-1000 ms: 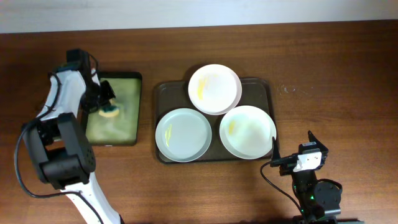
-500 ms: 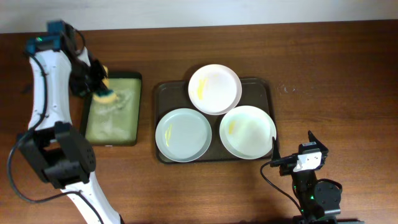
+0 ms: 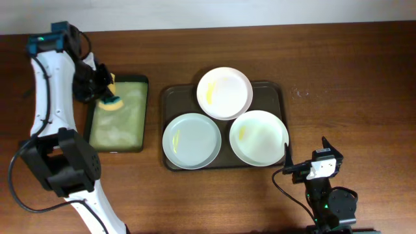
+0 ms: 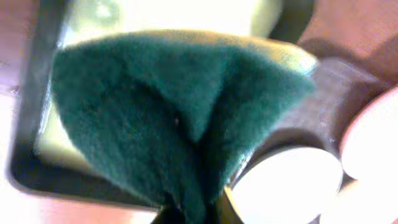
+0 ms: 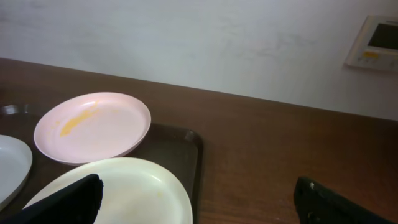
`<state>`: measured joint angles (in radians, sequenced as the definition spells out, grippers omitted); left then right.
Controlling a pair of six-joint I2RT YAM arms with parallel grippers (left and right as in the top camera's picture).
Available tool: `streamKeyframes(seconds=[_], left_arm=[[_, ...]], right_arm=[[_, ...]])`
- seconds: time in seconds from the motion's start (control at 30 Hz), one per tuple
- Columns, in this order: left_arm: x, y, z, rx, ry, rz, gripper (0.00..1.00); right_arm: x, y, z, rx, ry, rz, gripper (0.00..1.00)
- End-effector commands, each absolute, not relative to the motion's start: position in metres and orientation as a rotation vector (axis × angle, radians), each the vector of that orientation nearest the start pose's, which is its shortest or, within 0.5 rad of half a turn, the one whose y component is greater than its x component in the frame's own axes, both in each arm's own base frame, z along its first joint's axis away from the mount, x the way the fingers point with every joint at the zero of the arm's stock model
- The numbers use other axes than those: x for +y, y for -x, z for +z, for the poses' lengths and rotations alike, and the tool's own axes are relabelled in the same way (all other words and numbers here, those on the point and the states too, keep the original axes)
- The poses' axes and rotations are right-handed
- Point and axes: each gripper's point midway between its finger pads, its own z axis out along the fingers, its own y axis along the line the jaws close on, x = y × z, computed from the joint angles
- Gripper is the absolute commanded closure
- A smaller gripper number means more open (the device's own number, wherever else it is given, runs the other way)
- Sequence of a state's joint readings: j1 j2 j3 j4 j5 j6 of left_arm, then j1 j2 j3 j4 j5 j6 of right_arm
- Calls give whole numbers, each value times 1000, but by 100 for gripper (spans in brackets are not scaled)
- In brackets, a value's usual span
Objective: Clean dirty plates on tray and stack at the side
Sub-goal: 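Carry the sponge with the left gripper onto the lower-left white plate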
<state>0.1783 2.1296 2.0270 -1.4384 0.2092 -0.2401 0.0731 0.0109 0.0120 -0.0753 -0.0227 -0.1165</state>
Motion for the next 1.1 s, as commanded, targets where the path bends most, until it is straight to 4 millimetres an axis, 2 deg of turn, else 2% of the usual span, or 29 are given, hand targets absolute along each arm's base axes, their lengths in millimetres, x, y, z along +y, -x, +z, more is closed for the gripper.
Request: streamKeyframes(seconds=[0.0, 0.07, 0.13, 0.27, 0.33, 0.4, 0.43, 0.47, 0.53, 0.57, 0.6, 0.63, 0.67, 0.73, 0.83, 0.87, 0.9, 0.93, 1.0, 1.07], left_arm=[[23, -396, 71, 3149, 554, -336, 100], [23, -390, 69, 3170, 568, -343, 100], [28, -391, 93, 3163, 584, -344, 100], [29, -398, 184, 3072, 539, -336, 100], [0, -407, 229, 2952, 363, -409, 100], [-25, -400, 245, 2930, 247, -416, 100], [-46, -394, 247, 2941, 170, -424, 100], [-60, -390, 244, 2959, 118, -429, 100], [-105, -371, 224, 3056, -41, -438, 100], [-127, -355, 207, 3129, -131, -434, 100], [-154, -334, 178, 3217, -214, -415, 100], [-165, -327, 163, 3247, -238, -404, 100], [-184, -314, 135, 3282, -274, -384, 100], [-206, -295, 87, 3315, -296, -356, 100], [-205, -284, 51, 3341, -223, -337, 100], [-203, -282, 45, 3346, -219, -335, 95], [-201, -280, 42, 3351, -220, -323, 79], [-200, -279, 40, 3352, -220, -317, 71], [-199, -284, 39, 3334, -220, -307, 65], [-190, -296, 37, 3300, -192, -259, 62]], right_arm=[[22, -245, 156, 1640, 178, -21, 2], [22, -245, 156, 1640, 178, -21, 2], [22, -245, 156, 1640, 178, -21, 2], [22, -245, 156, 1640, 178, -21, 2], [22, -245, 156, 1640, 179, -21, 2], [22, -245, 156, 1640, 179, -21, 2], [22, -245, 156, 1640, 178, -21, 2], [22, -245, 156, 1640, 178, -21, 2], [22, -245, 156, 1640, 178, -21, 2], [22, -245, 156, 1640, 178, -21, 2], [22, -245, 156, 1640, 178, -21, 2], [22, -245, 156, 1640, 178, -21, 2], [22, -245, 156, 1640, 178, -21, 2], [22, -245, 156, 1640, 178, -21, 2], [22, -245, 156, 1640, 179, -21, 2], [22, -245, 156, 1640, 178, -21, 2], [22, -245, 156, 1640, 178, -21, 2], [22, -245, 156, 1640, 178, -21, 2], [22, -245, 156, 1640, 178, -21, 2], [22, -245, 156, 1640, 178, -21, 2]])
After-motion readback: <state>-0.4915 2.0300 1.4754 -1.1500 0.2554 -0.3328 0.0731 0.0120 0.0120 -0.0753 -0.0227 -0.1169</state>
